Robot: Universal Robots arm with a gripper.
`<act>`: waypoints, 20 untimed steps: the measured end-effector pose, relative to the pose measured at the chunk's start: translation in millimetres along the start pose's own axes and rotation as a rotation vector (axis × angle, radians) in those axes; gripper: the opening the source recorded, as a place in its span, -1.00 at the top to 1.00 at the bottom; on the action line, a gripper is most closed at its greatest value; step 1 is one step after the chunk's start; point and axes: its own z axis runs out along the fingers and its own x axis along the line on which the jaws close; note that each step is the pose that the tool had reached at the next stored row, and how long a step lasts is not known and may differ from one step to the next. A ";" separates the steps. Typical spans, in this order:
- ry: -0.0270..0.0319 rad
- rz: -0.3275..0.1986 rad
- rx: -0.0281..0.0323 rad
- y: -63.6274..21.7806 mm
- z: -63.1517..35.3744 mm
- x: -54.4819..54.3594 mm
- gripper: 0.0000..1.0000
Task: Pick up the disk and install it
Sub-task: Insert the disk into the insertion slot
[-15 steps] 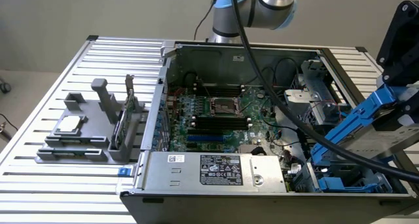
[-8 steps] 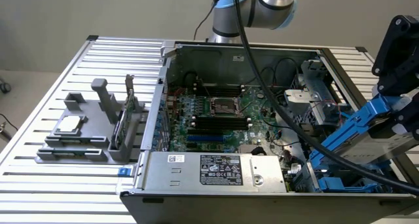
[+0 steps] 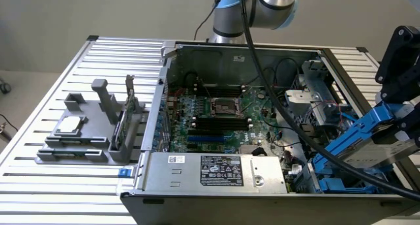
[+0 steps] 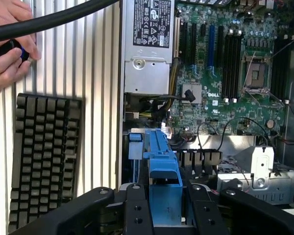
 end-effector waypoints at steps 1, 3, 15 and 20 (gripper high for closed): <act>0.0000 0.000 0.0000 0.0 0.0 0.0 0.35; 0.0000 0.000 0.0000 -0.1 0.2 0.1 0.35; 0.0367 0.000 -0.0009 -2.4 1.4 -7.4 0.35; 0.0440 0.000 -0.0009 -4.6 2.4 -13.7 0.35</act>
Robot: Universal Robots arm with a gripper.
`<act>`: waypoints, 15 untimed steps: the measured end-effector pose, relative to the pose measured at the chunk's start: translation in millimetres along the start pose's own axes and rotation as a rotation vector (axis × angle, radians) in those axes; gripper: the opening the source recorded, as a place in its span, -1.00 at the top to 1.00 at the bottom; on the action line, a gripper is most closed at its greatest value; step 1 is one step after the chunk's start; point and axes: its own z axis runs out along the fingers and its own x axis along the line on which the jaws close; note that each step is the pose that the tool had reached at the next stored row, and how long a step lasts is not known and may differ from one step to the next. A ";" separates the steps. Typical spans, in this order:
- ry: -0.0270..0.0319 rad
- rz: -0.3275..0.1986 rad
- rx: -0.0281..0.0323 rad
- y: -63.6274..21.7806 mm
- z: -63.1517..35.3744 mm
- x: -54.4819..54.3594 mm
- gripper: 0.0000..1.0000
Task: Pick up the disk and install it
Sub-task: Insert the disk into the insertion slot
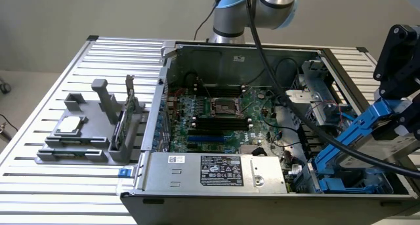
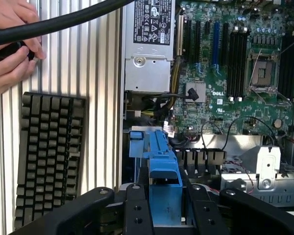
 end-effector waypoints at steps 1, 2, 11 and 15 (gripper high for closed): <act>0.0011 0.000 0.0000 -0.7 0.0 -1.2 0.35; 0.0026 0.000 0.0000 -1.2 0.1 -2.0 0.35; 0.0066 0.002 0.0001 -2.0 4.0 -3.3 0.35; 0.0067 0.004 0.0002 -3.1 7.3 -3.7 0.35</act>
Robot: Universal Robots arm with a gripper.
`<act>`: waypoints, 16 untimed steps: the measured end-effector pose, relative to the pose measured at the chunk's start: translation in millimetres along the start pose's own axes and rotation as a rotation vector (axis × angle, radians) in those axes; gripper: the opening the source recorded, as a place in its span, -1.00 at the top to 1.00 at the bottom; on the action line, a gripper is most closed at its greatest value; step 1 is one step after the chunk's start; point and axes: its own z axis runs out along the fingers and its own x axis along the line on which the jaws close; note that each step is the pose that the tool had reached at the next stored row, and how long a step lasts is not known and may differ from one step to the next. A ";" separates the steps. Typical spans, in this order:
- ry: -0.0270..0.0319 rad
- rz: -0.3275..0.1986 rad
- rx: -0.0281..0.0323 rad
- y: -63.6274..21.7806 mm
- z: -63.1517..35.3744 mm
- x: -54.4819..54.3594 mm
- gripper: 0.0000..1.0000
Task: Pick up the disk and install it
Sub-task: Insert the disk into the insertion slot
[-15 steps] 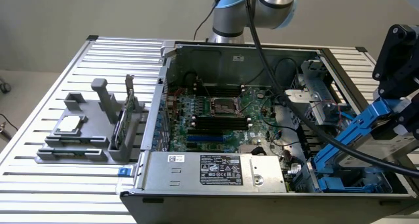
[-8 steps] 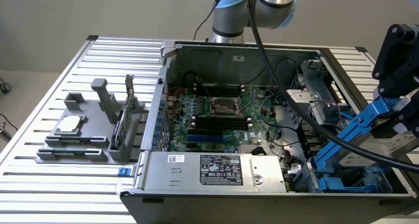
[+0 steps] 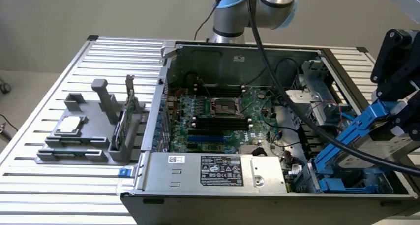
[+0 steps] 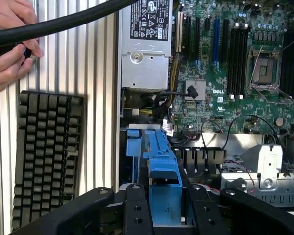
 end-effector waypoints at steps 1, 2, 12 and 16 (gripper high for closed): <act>0.0000 0.001 0.0001 -0.2 0.6 0.0 0.35; 0.0000 0.001 0.0001 -0.3 1.3 0.0 0.35; 0.0002 0.003 0.0024 -1.1 6.1 0.2 0.35; 0.0001 0.003 0.0030 -1.0 8.8 0.4 0.35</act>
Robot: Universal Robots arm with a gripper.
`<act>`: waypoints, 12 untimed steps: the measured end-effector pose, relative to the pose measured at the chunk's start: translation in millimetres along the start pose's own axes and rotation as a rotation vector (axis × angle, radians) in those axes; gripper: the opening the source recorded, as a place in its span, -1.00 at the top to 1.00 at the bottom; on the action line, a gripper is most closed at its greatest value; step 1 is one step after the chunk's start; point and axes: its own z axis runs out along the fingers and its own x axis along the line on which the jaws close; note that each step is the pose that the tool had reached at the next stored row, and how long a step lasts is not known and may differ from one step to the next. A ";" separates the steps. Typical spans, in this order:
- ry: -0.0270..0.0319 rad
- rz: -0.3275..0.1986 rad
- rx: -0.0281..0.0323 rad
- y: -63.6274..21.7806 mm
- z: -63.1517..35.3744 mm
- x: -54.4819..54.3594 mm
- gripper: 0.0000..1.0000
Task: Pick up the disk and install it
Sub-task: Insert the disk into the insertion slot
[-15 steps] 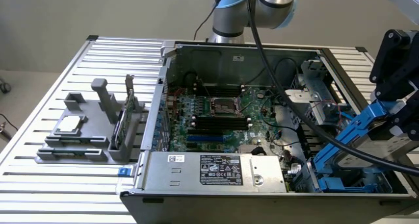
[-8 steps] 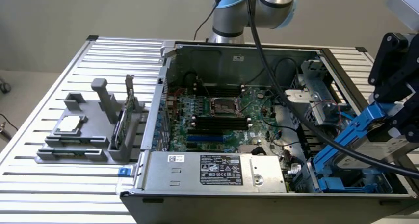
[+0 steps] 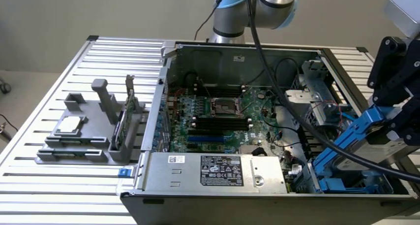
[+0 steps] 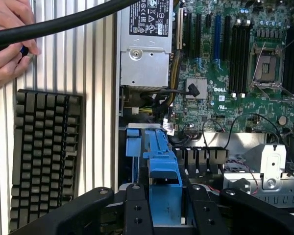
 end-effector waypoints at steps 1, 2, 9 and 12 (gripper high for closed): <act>0.0001 0.000 0.0000 0.0 0.6 0.0 0.35; 0.0001 0.000 0.0001 0.0 1.1 0.1 0.35; 0.0001 0.000 0.0002 0.0 5.0 0.4 0.35; 0.0001 0.000 0.0002 0.0 7.2 0.5 0.35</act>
